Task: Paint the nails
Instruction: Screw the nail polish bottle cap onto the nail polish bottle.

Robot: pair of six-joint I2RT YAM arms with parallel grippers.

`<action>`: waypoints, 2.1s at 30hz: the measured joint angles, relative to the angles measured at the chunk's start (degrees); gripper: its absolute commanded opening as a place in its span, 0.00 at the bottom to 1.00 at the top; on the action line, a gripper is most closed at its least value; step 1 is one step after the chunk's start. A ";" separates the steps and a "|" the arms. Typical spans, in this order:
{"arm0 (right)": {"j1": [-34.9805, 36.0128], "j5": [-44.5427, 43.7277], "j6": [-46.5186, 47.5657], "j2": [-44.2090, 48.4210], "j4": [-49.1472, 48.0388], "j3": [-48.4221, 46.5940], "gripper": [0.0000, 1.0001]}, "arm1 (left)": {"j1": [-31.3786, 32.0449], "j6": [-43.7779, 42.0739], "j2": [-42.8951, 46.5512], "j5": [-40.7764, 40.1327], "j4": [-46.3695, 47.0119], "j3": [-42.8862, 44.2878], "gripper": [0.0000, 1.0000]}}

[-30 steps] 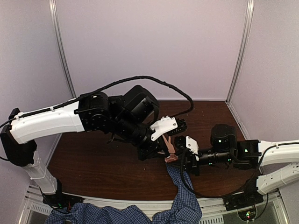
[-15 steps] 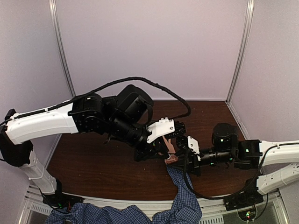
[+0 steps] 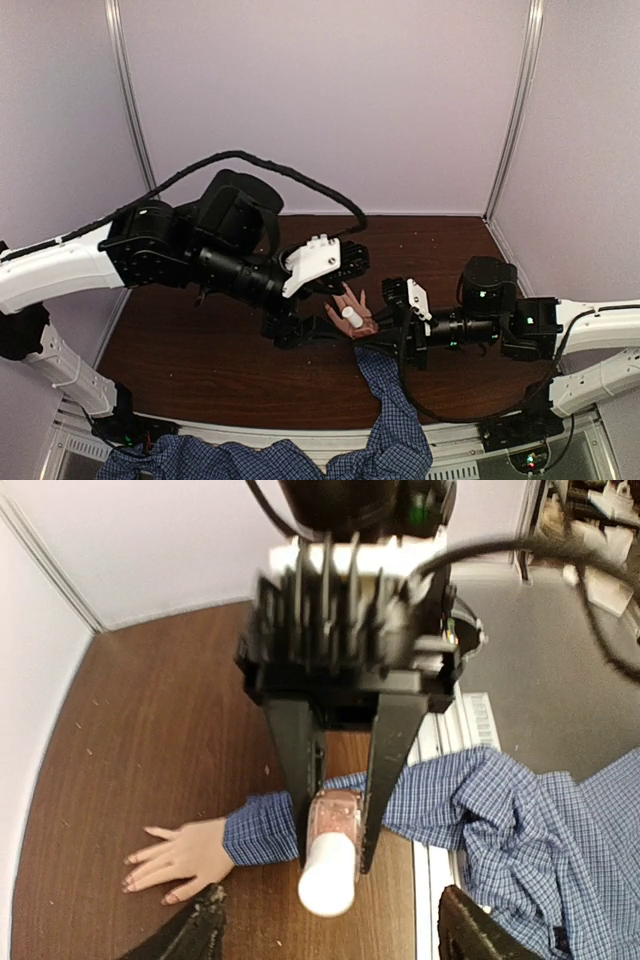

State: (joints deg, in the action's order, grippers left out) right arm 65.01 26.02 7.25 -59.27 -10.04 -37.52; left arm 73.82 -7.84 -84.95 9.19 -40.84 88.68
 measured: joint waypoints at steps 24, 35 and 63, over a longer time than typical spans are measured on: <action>0.00 -23.52 -6.43 0.00 -2.32 0.31 0.00 | 0.00 25.24 7.96 -19.93 33.09 -18.99 0.52; 0.00 -25.55 -6.60 -1.18 -2.16 0.28 0.00 | -0.35 30.53 3.10 -21.70 35.50 -17.84 0.46; 0.00 -22.88 -6.62 -1.27 -1.49 -0.02 0.00 | -4.87 37.46 0.85 -8.85 42.18 -18.95 0.07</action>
State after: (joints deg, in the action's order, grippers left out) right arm 65.01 3.14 0.62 -60.53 -11.53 -37.54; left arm 68.95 29.63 -84.09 0.34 1.34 69.73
